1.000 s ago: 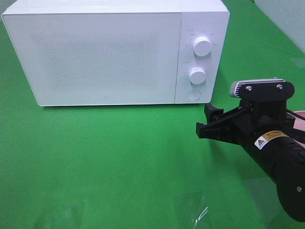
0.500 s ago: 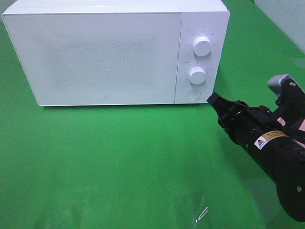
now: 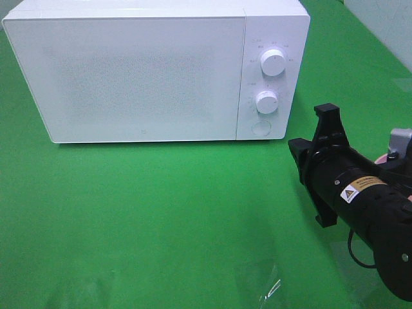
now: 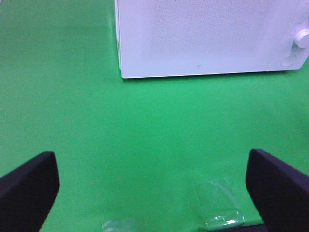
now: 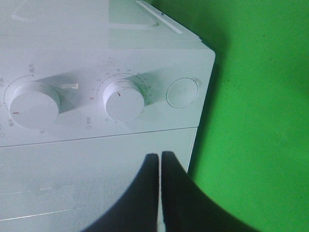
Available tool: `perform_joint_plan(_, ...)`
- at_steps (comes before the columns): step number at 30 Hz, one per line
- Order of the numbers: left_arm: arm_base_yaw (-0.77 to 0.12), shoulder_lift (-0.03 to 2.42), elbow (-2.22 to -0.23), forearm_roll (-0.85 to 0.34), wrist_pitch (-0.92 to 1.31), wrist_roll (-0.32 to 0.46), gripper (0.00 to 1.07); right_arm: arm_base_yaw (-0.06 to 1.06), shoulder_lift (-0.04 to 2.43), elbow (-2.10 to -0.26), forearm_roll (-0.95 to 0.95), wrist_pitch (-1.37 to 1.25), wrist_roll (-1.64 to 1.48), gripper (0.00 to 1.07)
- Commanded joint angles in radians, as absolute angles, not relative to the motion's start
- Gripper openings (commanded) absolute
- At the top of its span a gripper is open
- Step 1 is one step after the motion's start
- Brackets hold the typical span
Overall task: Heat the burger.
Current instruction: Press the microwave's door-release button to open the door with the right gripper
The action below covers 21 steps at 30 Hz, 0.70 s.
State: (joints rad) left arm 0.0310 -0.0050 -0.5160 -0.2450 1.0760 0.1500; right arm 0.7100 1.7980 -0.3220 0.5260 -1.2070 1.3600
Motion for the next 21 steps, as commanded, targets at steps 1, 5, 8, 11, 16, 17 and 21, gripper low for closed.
perform_joint_plan(1,0.026,-0.027,-0.516,-0.25,1.071,0.153,0.98,0.711,1.796,-0.345,0.53,-1.19,1.371,0.0)
perform_joint_plan(5,0.026,-0.027,-0.516,-0.25,1.071,0.153,0.98,0.71,1.8,-0.373,0.543,-1.144,1.367,0.0)
perform_joint_plan(8,0.026,-0.027,-0.516,-0.25,1.071,0.153,0.98,0.71,1.83,-0.402,0.556,-1.144,1.365,0.0)
perform_joint_plan(11,0.026,-0.027,-0.516,-0.25,1.071,0.153,0.98,0.71,1.864,-0.427,0.556,-1.144,1.367,0.0)
perform_joint_plan(16,0.026,-0.027,-0.516,-0.25,1.071,0.153,0.98,0.71,1.937,-0.49,0.556,-1.139,1.375,0.0)
perform_joint_plan(17,0.026,-0.027,-0.516,-0.25,1.071,0.153,0.98,0.71,1.937,-0.49,0.556,-1.139,1.375,0.0)
perform_joint_plan(21,0.026,-0.027,-0.516,-0.25,1.071,0.153,0.98,0.66,1.976,-0.55,0.511,-1.094,1.375,0.0)
